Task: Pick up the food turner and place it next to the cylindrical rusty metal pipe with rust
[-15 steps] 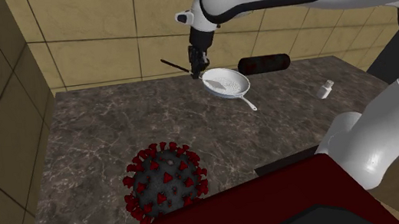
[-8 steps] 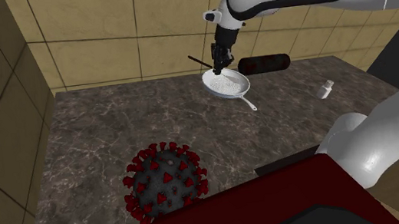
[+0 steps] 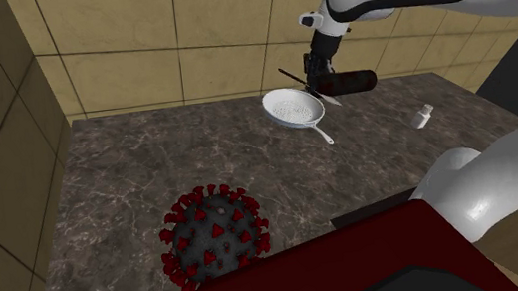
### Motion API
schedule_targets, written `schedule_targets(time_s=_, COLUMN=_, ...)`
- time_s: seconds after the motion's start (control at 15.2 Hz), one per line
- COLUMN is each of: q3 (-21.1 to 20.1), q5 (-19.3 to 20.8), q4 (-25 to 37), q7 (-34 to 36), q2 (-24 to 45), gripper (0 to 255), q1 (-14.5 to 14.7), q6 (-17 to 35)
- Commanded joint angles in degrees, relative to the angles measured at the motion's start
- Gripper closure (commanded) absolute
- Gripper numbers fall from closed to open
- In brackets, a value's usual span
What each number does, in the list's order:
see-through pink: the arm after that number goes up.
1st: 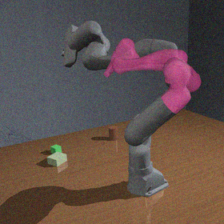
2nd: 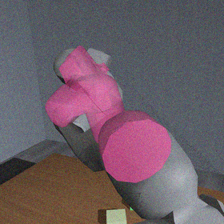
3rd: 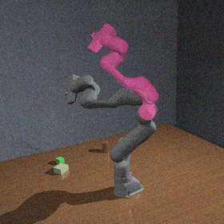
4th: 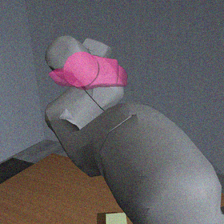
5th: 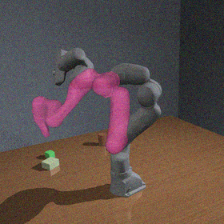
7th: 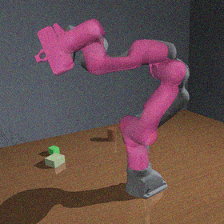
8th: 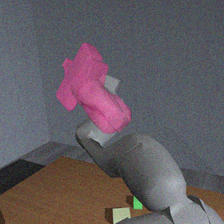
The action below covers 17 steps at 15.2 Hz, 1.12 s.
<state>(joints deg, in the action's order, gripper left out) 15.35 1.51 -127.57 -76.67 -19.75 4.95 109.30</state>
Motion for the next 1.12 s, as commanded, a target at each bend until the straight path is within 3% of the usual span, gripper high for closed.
schedule_targets(time_s=0.0, q3=1.88, q5=0.74, q4=-0.40, q7=-2.75, q2=-0.48, gripper=255, q1=-1.17, q6=-0.10)
schedule_targets(time_s=0.73, q3=12.95, q5=3.76, q4=2.69, q7=-18.33, q2=0.94, gripper=255, q1=-6.92, q6=-1.65)
schedule_targets(time_s=1.06, q3=13.82, q5=3.74, q4=0.35, q7=-19.23, q2=1.73, gripper=255, q1=-7.14, q6=1.43)
